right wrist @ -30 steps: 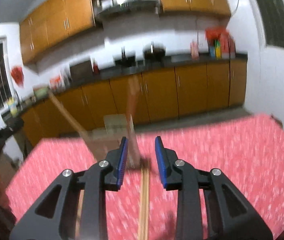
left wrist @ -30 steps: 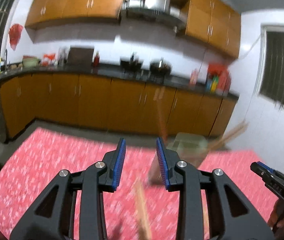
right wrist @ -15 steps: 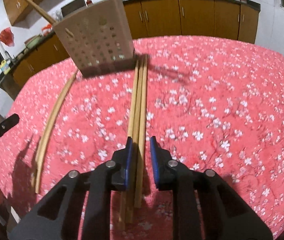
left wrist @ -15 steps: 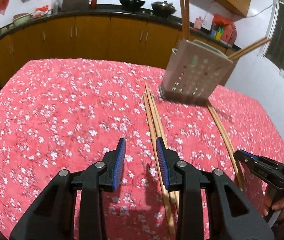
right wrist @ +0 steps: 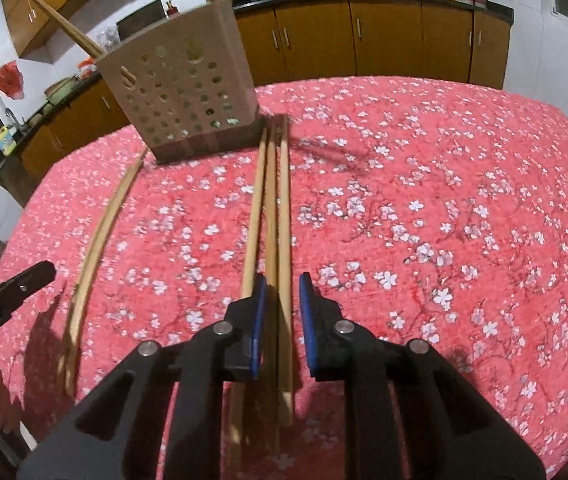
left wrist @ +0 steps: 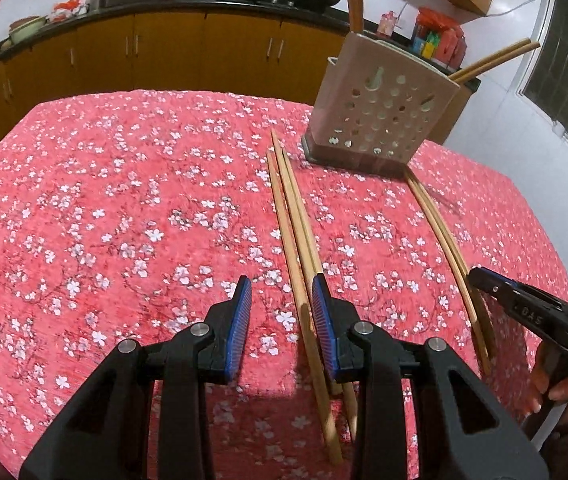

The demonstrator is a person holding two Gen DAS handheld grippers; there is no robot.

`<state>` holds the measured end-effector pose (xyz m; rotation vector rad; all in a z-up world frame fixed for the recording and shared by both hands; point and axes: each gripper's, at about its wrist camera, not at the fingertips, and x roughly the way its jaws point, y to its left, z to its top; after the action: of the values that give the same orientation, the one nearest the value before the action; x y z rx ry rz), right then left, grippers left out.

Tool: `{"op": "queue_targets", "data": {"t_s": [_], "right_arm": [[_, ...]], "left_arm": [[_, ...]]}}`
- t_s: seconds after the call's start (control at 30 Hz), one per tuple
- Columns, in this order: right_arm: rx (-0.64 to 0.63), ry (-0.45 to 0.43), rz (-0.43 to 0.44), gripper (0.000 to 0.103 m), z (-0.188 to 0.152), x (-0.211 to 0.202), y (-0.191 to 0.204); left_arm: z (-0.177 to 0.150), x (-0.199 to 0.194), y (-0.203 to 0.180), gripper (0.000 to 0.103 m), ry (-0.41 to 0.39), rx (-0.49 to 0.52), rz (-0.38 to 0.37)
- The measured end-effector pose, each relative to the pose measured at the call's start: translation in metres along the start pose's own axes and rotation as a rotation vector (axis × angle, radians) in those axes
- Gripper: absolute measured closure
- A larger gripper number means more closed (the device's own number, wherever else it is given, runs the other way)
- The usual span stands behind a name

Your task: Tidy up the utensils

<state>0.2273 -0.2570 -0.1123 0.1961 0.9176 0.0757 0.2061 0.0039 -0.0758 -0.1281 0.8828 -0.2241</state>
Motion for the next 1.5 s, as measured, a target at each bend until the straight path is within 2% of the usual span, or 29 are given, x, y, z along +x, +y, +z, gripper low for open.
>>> {"op": "queue_targets", "data": {"t_s": [0.2, 0.5, 0.7, 0.8, 0.9, 1.03, 1.1, 1.2, 1.5], "right_arm": [[0.014, -0.029, 0.016, 0.086, 0.004, 0.000, 0.000], [-0.016, -0.008, -0.034, 0.088, 0.010, 0.014, -0.001], [-0.008, -0.007, -0.014, 0.088, 0.008, 0.014, -0.003], [-0.029, -0.001, -0.032, 0.088, 0.008, 0.016, -0.002], [-0.071, 0.001, -0.088, 0.094, 0.008, 0.016, 0.002], [0.002, -0.013, -0.090, 0.095, 0.011, 0.016, -0.014], [-0.003, -0.016, -0.091, 0.095, 0.010, 0.016, -0.015], [-0.024, -0.024, -0.107, 0.095, 0.008, 0.016, -0.012], [-0.044, -0.023, -0.098, 0.095, -0.003, 0.006, -0.012]], "left_arm": [[-0.001, 0.002, 0.003, 0.071, 0.011, -0.007, -0.001], [-0.001, 0.009, 0.006, 0.071, 0.028, -0.001, -0.008], [-0.003, 0.013, 0.007, 0.071, 0.040, -0.002, -0.019], [-0.003, 0.014, 0.007, 0.071, 0.046, 0.000, -0.018], [-0.003, 0.014, 0.007, 0.071, 0.048, 0.002, -0.022], [-0.005, 0.015, 0.003, 0.076, 0.055, 0.020, -0.036], [-0.007, 0.016, 0.001, 0.079, 0.060, 0.035, -0.038], [-0.008, 0.020, -0.002, 0.083, 0.071, 0.060, -0.017], [-0.016, 0.021, -0.011, 0.085, 0.075, 0.137, 0.042]]}}
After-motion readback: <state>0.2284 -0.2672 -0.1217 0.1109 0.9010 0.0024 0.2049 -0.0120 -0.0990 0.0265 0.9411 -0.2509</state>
